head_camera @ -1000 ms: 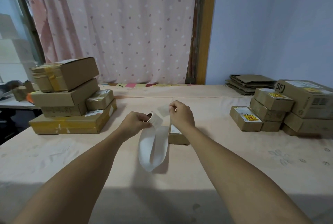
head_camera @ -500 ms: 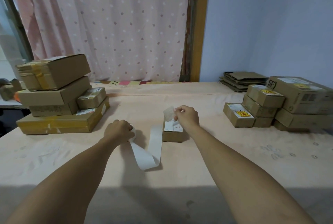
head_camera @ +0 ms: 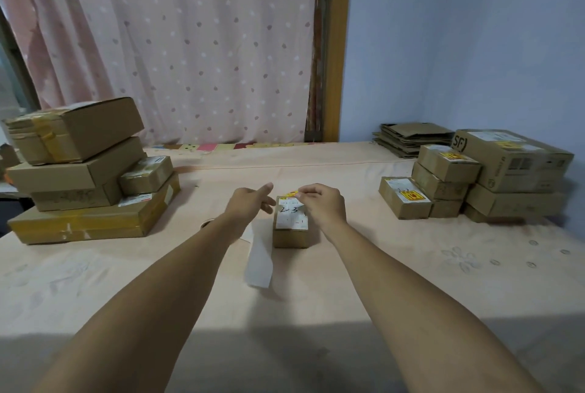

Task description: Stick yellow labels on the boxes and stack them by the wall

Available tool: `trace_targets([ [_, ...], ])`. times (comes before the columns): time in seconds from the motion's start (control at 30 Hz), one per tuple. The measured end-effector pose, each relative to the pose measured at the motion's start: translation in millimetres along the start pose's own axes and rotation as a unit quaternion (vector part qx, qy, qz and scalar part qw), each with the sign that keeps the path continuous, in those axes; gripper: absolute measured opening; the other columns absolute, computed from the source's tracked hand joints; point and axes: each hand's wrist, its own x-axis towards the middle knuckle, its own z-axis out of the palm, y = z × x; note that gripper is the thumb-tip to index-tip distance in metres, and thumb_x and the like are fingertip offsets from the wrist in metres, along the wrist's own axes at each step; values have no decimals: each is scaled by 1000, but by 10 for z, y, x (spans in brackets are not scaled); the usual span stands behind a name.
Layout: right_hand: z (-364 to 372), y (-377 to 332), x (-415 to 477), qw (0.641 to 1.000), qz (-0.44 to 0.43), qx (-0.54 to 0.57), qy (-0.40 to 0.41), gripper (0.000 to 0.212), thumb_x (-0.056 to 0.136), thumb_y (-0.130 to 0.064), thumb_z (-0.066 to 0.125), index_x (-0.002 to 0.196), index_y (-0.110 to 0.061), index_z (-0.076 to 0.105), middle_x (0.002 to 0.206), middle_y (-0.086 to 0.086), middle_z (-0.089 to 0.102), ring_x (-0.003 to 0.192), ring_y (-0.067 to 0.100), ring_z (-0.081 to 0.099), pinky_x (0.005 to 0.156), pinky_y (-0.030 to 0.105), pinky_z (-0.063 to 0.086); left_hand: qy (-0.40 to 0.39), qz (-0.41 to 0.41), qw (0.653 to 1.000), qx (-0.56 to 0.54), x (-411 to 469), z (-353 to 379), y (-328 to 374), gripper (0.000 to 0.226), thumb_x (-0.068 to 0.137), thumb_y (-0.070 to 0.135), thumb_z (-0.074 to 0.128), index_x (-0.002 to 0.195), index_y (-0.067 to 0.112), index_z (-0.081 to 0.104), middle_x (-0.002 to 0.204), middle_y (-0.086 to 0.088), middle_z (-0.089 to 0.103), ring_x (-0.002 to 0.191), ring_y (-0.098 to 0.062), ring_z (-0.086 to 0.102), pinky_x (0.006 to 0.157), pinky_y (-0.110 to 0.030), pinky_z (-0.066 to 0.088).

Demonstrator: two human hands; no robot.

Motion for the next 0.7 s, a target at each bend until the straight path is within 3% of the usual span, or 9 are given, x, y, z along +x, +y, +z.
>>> trace_targets([
  [0.13, -62, 13, -24, 1000, -24, -15, -12, 9, 85, -15, 79, 90, -23, 80, 85, -7, 78, 83, 6, 73, 76, 22, 56, -7, -21, 997, -72, 38, 165, 58, 34, 90, 40, 73, 84, 8, 78, 74, -4, 75, 59, -17, 37, 57, -29, 31],
  [0.33, -155, 59, -47, 997, -52, -43, -28, 7, 88, -19, 77, 92, -25, 80, 86, -7, 79, 83, 7, 73, 82, 26, 58, 13, -33, 995, -93, 77, 264, 43, 13, 82, 17, 80, 75, 6, 77, 77, -3, 74, 70, -20, 44, 57, -27, 36],
  [0.4, -168, 62, -45, 998, -34, -39, -32, 6, 90, -24, 71, 92, -27, 77, 77, -5, 78, 72, 10, 73, 78, 33, 60, 20, -33, 996, -76, 89, 282, 46, 12, 84, 16, 77, 76, 7, 76, 82, -6, 74, 71, -19, 45, 57, -27, 36],
  [0.47, -176, 74, -34, 998, -18, -58, -23, 9, 91, -31, 66, 94, -26, 74, 72, -6, 77, 73, 11, 72, 74, 35, 60, -1, -18, 999, -34, 91, 277, 41, 11, 89, 15, 73, 84, 5, 75, 87, -9, 72, 73, -18, 47, 56, -27, 37],
  [0.57, -217, 86, -5, 992, -1, -121, -26, 19, 92, -39, 64, 88, -24, 76, 79, -9, 75, 85, 12, 67, 74, 30, 52, -49, 9, 999, 14, 98, 261, 28, 13, 93, 12, 67, 93, 1, 74, 89, -7, 67, 76, -15, 50, 59, -25, 37],
  [0.7, -215, 103, 24, 995, 36, -70, -57, 15, 91, -32, 72, 82, -22, 78, 89, -6, 75, 81, 15, 62, 70, 30, 50, -77, 18, 996, 47, 129, 255, 42, 15, 96, 15, 67, 95, 1, 72, 86, -4, 65, 78, -13, 51, 60, -23, 38],
])
